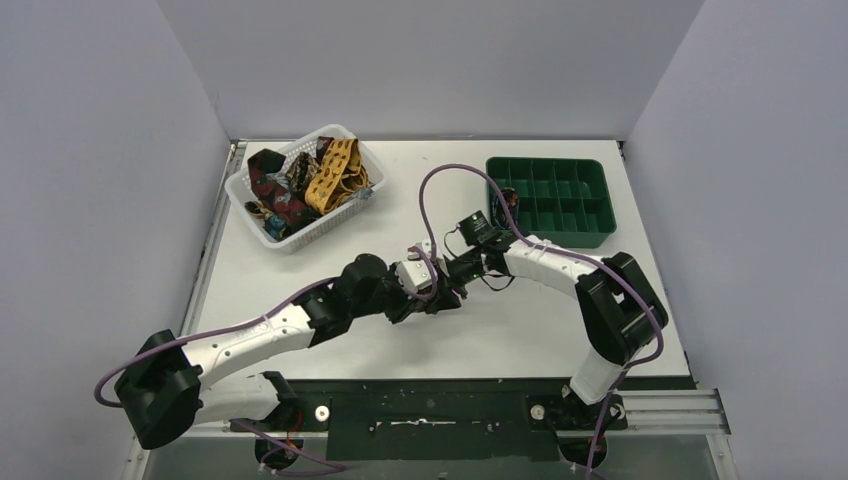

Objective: Roll the ties
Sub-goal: Place the tie in the storage box.

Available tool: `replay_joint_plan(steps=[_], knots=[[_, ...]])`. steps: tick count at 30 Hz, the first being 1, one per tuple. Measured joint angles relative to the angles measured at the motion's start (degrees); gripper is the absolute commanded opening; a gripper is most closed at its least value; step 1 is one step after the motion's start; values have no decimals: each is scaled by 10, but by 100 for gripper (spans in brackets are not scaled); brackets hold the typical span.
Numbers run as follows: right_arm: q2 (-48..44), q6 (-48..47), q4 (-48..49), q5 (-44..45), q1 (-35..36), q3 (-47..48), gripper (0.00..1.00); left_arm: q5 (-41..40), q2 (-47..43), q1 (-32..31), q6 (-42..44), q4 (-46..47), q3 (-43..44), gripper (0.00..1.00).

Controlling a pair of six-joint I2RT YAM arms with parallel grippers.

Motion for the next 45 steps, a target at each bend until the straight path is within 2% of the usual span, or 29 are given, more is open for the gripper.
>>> replay_joint_plan(steps=[2,9,13,21,27,31,35,38,42,45], knots=[[-4,1,0,2,0,0,1,-2,-3,0,0,1,0,3],[-5,1,-12,4,3,0,0,-10,-11,-2,-11,4,-8,68],[-12,25,-12,25,3,-1,0,-24,-23,0,-28,6,-12,96],[-51,138,46,119,3,-18,0,-55,-88,8,-76,24,-41,97],[-87,282,80,300,-1,-25,0,-148,-193,23,-156,31,-84,97],[-92,376,45,432,-15,31,0,-199,-250,36,-208,30,-89,97],[-92,466,16,517,-63,104,0,-222,-259,47,-243,22,-89,97],[-97,533,5,577,-129,131,0,-229,-245,50,-261,3,-89,97],[-97,587,-25,645,-203,143,0,-229,-230,50,-282,-17,-89,97],[-85,611,-59,683,-223,167,0,-228,-223,51,-292,-20,-88,97]])
